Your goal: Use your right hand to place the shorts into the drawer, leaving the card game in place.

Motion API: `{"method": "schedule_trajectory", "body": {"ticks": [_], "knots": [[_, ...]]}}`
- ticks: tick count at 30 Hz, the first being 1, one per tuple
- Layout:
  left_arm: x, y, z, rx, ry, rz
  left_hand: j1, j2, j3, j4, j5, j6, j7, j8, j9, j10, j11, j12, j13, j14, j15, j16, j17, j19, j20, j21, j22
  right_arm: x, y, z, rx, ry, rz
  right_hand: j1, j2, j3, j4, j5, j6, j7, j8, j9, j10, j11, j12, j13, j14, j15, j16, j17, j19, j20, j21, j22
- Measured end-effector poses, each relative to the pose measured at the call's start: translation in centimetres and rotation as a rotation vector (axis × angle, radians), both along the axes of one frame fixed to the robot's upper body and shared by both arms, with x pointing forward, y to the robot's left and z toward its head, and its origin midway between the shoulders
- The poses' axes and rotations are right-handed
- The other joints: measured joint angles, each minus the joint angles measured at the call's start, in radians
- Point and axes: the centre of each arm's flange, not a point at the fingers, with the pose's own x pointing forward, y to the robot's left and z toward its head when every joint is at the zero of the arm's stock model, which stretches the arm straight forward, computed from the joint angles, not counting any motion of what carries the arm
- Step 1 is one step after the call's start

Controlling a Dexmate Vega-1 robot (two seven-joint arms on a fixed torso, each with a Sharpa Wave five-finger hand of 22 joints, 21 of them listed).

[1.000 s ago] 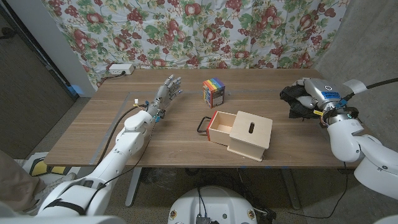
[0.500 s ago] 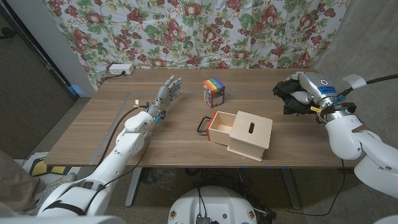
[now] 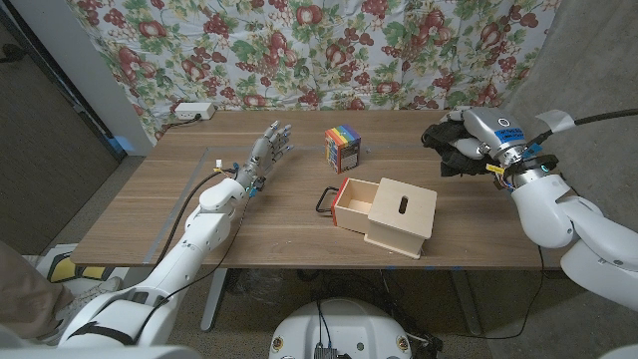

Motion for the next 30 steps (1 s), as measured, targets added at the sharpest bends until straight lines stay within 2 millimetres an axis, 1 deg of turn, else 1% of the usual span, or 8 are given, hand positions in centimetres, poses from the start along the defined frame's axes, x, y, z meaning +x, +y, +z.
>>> {"method": "schedule_trajectory", "body": {"ticks": [6,9,10,13,14,28,29,30], "knots": [[0.0,0.0,0.0,0.000,0.000,0.000,0.000,0.000,0.000,0.000,-0.002,0.000,0.000,0.000,0.000,0.000,0.000,0.000,0.000,0.000,0.000,0.000,0.000,0.000,0.000,0.000,0.000,-0.1,0.7,-0.2,-0.033,0.007,0.027,-0.002,0.002,0.003,0.003,0.000,0.005,0.005,0.000,-0.003,0.008,0.008,0.000,-0.002,0.004,0.004,-0.003,0.000,0.000,0.000,0.005,-0.007],[0.0,0.1,0.0,0.000,0.001,0.001,0.000,0.000,0.000,0.000,-0.002,0.000,0.000,0.000,0.000,0.000,0.000,0.000,0.000,0.000,0.000,0.000,0.000,0.000,0.000,0.000,0.000,-0.2,1.1,-0.3,-0.047,0.012,0.046,-0.004,0.004,0.007,-0.001,0.000,0.005,0.006,0.000,-0.003,0.012,0.005,-0.003,-0.002,0.006,0.005,-0.004,0.006,0.000,0.000,0.006,-0.012],[0.0,0.1,0.0,0.000,0.000,-0.002,0.000,0.000,0.000,0.000,-0.002,0.000,0.000,0.000,0.000,0.000,0.000,0.000,0.000,0.000,0.000,0.000,0.000,0.000,0.000,0.000,0.000,-0.2,1.9,1.0,-0.054,-0.019,0.069,-0.004,0.004,0.007,-0.001,0.000,0.005,0.006,0.000,-0.004,0.012,0.005,-0.003,-0.002,0.006,0.005,-0.004,0.006,0.000,0.000,0.006,-0.012],[0.0,0.1,0.1,0.000,-0.002,-0.003,0.000,0.000,0.000,0.000,-0.002,0.000,0.000,0.000,0.000,0.000,0.000,0.000,0.000,0.000,0.000,0.000,0.000,0.000,0.000,0.000,0.000,-0.3,2.3,1.2,-0.065,-0.020,0.087,-0.018,0.004,0.007,-0.001,0.000,0.005,0.006,0.000,-0.004,0.012,0.004,-0.004,0.000,0.006,0.005,-0.004,0.006,0.000,0.000,0.007,-0.016],[0.0,0.1,0.1,0.000,-0.002,-0.003,-0.006,0.006,0.000,0.000,-0.002,0.000,0.000,0.000,0.000,0.000,0.000,0.000,0.000,0.000,0.000,0.000,0.000,0.000,0.000,0.000,0.000,-0.3,2.4,1.2,-0.067,-0.019,0.090,-0.019,0.003,0.007,-0.001,0.000,0.005,0.006,0.000,-0.004,0.013,0.004,-0.004,0.000,0.010,0.001,-0.004,0.006,0.007,-0.007,0.007,-0.017],[-0.1,0.1,-0.1,-0.004,-0.003,-0.005,-0.005,0.005,0.000,0.000,-0.002,0.004,0.003,0.000,0.000,0.000,0.000,0.000,0.000,0.000,0.000,0.000,0.000,0.000,0.000,0.000,0.000,-1.1,4.9,2.2,-0.104,-0.043,0.206,-0.032,-0.003,0.017,-0.002,0.000,0.013,0.009,0.000,-0.005,0.019,0.008,-0.008,0.008,0.015,0.004,-0.010,0.013,0.009,-0.009,0.018,-0.030],[-0.1,0.1,-0.1,-0.004,-0.003,-0.005,-0.005,0.005,0.000,0.000,-0.002,0.008,0.000,0.000,0.000,0.000,0.000,0.000,0.000,0.000,0.000,0.000,0.000,0.000,0.000,0.000,0.000,-1.1,5.0,2.3,-0.104,-0.047,0.216,-0.032,-0.002,0.019,0.000,0.000,0.015,0.007,0.002,-0.005,0.023,0.008,-0.008,0.008,0.016,0.005,-0.010,0.013,0.015,-0.014,0.018,-0.030],[-0.1,0.1,-0.2,-0.004,-0.003,-0.005,-0.005,0.005,0.000,0.000,-0.002,0.008,0.000,0.000,0.000,0.000,0.000,0.000,0.000,0.000,0.000,0.000,0.000,0.000,0.000,0.000,0.000,-1.1,5.0,2.3,-0.104,-0.047,0.219,-0.032,-0.003,0.020,0.000,0.000,0.016,0.005,0.003,-0.005,0.027,0.008,-0.010,0.008,0.027,-0.005,-0.011,0.014,0.018,-0.017,0.018,-0.032]]}}
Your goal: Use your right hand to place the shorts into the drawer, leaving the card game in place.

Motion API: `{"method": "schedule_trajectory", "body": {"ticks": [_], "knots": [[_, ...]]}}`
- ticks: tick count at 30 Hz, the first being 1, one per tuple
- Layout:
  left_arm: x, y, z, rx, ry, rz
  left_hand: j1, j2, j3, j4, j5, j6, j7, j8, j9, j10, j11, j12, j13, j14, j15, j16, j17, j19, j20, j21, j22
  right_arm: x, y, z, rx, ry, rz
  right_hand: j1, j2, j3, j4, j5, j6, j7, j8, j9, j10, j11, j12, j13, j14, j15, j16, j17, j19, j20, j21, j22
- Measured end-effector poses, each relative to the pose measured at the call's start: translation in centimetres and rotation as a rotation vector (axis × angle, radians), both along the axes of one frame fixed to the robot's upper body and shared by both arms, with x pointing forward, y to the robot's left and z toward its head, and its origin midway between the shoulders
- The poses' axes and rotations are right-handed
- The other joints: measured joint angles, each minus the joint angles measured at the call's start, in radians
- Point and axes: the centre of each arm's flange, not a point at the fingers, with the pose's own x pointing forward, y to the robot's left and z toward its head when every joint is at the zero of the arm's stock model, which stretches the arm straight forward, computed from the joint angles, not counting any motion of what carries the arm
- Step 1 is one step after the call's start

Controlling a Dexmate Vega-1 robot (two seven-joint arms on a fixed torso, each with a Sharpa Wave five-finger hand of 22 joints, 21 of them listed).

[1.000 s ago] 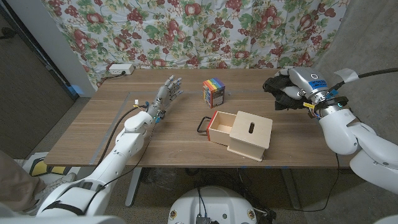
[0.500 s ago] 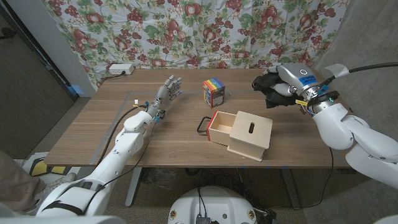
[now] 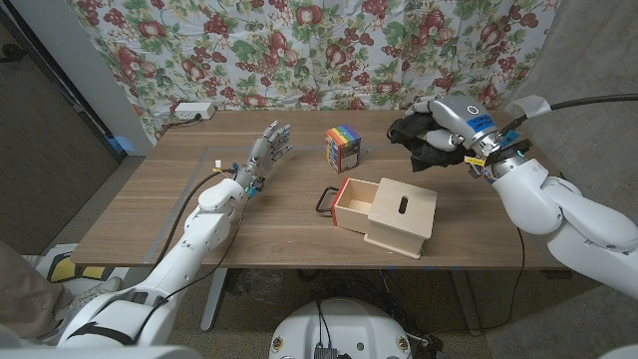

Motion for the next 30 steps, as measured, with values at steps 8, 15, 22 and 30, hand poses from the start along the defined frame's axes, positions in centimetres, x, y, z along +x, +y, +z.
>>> {"method": "schedule_trajectory", "body": {"ticks": [8,15,22,30], "knots": [[-0.2,0.1,-0.1,-0.003,-0.002,0.003,0.000,0.000,0.000,0.000,0.000,0.001,-0.001,0.000,0.000,0.000,0.000,0.000,0.000,0.000,0.000,0.000,0.000,0.000,0.000,0.000,0.000,-0.2,1.1,0.2,-0.011,-0.009,0.070,0.000,0.000,0.005,-0.003,0.000,0.005,0.005,0.000,0.001,0.002,0.000,0.003,0.005,0.003,0.000,-0.003,0.004,0.004,-0.004,0.006,-0.008],[-0.5,0.2,-0.3,-0.006,-0.005,0.008,0.000,0.000,0.000,0.000,0.000,0.001,-0.001,0.000,0.000,0.000,0.000,0.000,0.000,0.000,0.000,0.000,0.000,0.000,0.000,0.000,0.000,0.0,2.2,0.4,-0.025,-0.007,0.130,0.000,0.000,0.008,0.000,-0.003,0.010,0.000,0.000,-0.003,0.008,0.002,0.003,0.005,0.003,0.000,-0.004,0.006,0.004,-0.004,0.006,-0.015],[-0.6,0.2,-0.5,-0.013,-0.004,0.013,0.000,0.000,0.000,0.000,0.000,0.001,-0.001,0.000,0.000,0.000,0.000,0.000,0.000,0.000,0.000,0.000,0.000,0.000,0.000,0.000,0.000,0.3,3.3,0.3,-0.051,0.004,0.184,-0.003,-0.003,0.013,-0.003,-0.003,0.010,0.000,0.000,-0.007,0.009,0.003,-0.001,0.005,0.004,-0.001,-0.004,0.009,0.004,-0.004,0.017,-0.019],[-0.9,0.4,-0.6,-0.018,-0.005,0.023,0.000,0.000,0.000,0.000,0.000,0.001,-0.001,0.000,0.000,0.000,0.000,0.000,0.000,0.000,0.000,0.000,0.000,0.000,0.000,0.000,0.000,0.2,4.5,0.3,-0.072,0.005,0.237,-0.010,-0.011,0.023,-0.005,-0.004,0.010,0.000,-0.001,-0.007,0.009,0.003,-0.008,0.005,0.005,-0.002,-0.004,0.014,0.004,-0.004,0.025,-0.026]]}}
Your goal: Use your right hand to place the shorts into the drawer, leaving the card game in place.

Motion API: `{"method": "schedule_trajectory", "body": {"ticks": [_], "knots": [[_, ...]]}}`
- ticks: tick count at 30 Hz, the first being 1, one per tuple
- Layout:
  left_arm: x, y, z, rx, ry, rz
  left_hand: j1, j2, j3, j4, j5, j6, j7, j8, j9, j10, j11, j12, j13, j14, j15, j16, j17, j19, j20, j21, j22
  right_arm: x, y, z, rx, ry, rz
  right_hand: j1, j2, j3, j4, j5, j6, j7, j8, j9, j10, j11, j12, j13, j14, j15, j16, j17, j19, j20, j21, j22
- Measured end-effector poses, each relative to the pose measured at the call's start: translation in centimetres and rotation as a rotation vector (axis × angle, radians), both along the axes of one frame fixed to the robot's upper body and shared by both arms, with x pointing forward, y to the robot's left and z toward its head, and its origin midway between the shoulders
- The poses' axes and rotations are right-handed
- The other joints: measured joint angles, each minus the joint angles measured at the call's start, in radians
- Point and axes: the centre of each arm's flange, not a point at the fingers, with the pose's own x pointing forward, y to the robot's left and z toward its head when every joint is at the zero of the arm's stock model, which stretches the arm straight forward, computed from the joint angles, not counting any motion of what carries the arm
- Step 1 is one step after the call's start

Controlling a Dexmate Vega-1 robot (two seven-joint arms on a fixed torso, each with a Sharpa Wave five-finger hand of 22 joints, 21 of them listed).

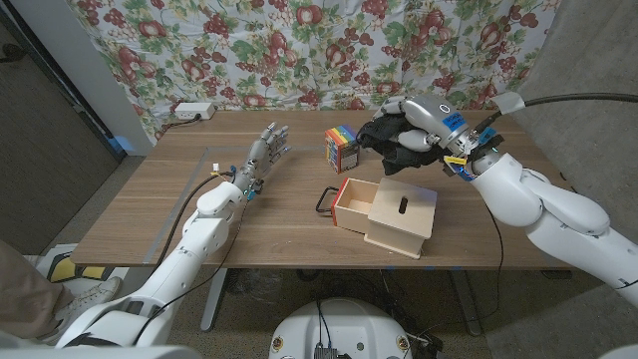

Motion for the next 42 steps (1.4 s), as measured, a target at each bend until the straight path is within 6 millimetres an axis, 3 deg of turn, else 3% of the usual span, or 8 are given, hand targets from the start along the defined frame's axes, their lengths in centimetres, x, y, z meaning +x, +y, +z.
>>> {"method": "schedule_trajectory", "body": {"ticks": [22,42], "knots": [[-0.1,0.3,-0.3,-0.003,0.006,0.004,0.000,0.000,0.000,0.000,0.000,0.000,0.000,0.000,0.000,0.000,0.000,0.000,0.000,0.000,0.000,0.000,0.000,0.000,0.000,0.000,0.000,0.2,2.3,-0.5,-0.024,0.022,0.106,-0.008,-0.002,0.011,-0.005,0.000,0.000,0.000,-0.001,-0.001,-0.001,0.000,-0.005,0.008,0.000,0.000,-0.004,0.009,-0.003,-0.009,0.022,-0.010],[-0.5,0.7,-0.6,-0.010,0.004,0.004,0.000,0.000,-0.003,-0.003,0.000,0.000,0.000,0.000,0.000,0.000,0.000,0.000,0.000,0.000,0.000,0.000,0.000,0.000,0.000,0.000,0.000,1.6,4.3,-1.0,-0.043,0.044,0.170,-0.008,-0.002,0.027,-0.005,-0.008,-0.005,0.003,-0.001,0.001,-0.007,0.005,-0.021,0.018,0.000,0.000,-0.012,0.022,-0.006,-0.013,0.044,-0.020]]}}
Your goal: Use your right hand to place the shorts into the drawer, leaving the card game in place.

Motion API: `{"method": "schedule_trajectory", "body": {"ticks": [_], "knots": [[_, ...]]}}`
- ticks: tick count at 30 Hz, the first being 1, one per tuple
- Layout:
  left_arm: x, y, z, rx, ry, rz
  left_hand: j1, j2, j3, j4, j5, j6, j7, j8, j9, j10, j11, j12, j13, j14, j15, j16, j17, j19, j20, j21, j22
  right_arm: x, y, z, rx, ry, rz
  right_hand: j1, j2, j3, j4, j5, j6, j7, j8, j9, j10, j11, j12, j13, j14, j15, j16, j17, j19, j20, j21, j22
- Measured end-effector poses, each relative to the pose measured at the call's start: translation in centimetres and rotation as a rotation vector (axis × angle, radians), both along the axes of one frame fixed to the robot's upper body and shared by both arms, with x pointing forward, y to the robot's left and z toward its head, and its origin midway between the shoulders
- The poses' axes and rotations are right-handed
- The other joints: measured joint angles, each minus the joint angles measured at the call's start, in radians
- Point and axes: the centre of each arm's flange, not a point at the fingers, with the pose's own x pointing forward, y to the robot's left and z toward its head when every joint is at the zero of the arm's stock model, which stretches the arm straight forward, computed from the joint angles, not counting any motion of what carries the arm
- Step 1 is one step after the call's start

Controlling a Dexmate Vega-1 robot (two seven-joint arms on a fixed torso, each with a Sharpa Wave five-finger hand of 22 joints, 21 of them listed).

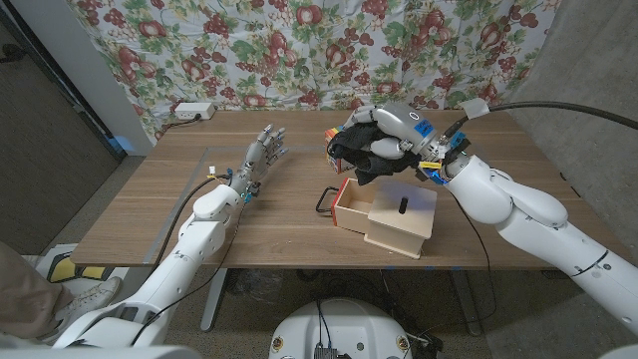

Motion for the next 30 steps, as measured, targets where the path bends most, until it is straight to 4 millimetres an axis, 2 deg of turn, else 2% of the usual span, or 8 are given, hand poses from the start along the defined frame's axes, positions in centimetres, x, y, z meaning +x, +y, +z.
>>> {"method": "schedule_trajectory", "body": {"ticks": [11,12,16,20,30], "knots": [[-0.2,0.1,-0.1,0.003,-0.004,-0.002,0.000,0.000,0.000,0.000,0.000,0.000,0.000,0.000,0.000,0.004,0.004,0.000,0.000,0.000,0.000,0.000,0.000,0.000,0.000,0.000,0.000,0.6,0.6,-0.5,-0.022,0.020,0.010,0.000,0.000,0.008,0.000,0.000,-0.015,0.000,-0.009,0.008,-0.018,-0.004,-0.008,0.007,-0.001,-0.001,-0.005,0.009,-0.005,-0.005,0.014,-0.004],[-0.3,0.1,0.0,0.003,-0.005,-0.003,0.000,0.000,0.000,0.000,0.000,0.000,0.000,0.000,0.000,0.004,0.004,0.000,0.000,0.000,0.000,0.000,0.000,0.000,0.000,0.000,0.000,1.4,1.0,-0.9,-0.023,0.036,0.013,0.000,0.000,0.008,0.000,0.000,-0.015,0.000,-0.009,0.008,-0.018,-0.004,-0.008,0.007,-0.002,-0.002,-0.006,0.012,-0.005,-0.005,0.014,-0.004],[-0.4,0.1,0.0,0.004,-0.007,-0.003,0.000,0.000,0.000,0.000,0.000,0.000,0.000,0.000,0.000,0.004,0.004,0.000,0.000,0.000,0.000,0.000,0.000,0.000,0.000,0.000,0.000,1.6,1.2,-1.1,-0.032,0.034,0.012,0.000,0.000,0.009,-0.001,-0.006,-0.015,0.000,-0.009,0.008,-0.018,-0.004,-0.008,0.007,-0.003,-0.005,-0.006,0.014,-0.005,-0.005,0.019,-0.007],[-0.5,0.2,0.0,0.004,-0.008,-0.001,0.000,0.000,0.000,0.000,0.000,0.000,0.000,0.000,0.000,0.004,0.004,0.000,0.000,0.000,0.000,0.000,0.000,0.000,0.000,0.000,0.000,1.9,1.5,-1.5,-0.040,0.037,0.007,0.000,0.000,0.011,-0.003,-0.007,-0.024,0.008,-0.009,0.011,-0.018,-0.004,-0.015,0.011,-0.002,-0.005,-0.008,0.020,-0.005,-0.005,0.024,-0.007],[-0.6,0.2,-0.2,0.002,-0.006,0.000,0.000,0.000,0.000,0.000,0.000,0.000,0.000,0.000,0.000,0.004,0.004,0.000,0.000,0.000,0.000,0.000,0.000,0.000,0.000,0.000,0.000,2.6,2.0,-2.5,-0.066,0.058,-0.010,0.000,0.000,0.011,-0.003,-0.014,-0.039,0.002,-0.009,0.016,-0.029,-0.003,-0.015,0.015,-0.002,-0.005,-0.006,0.032,-0.005,-0.005,0.034,-0.009]]}}
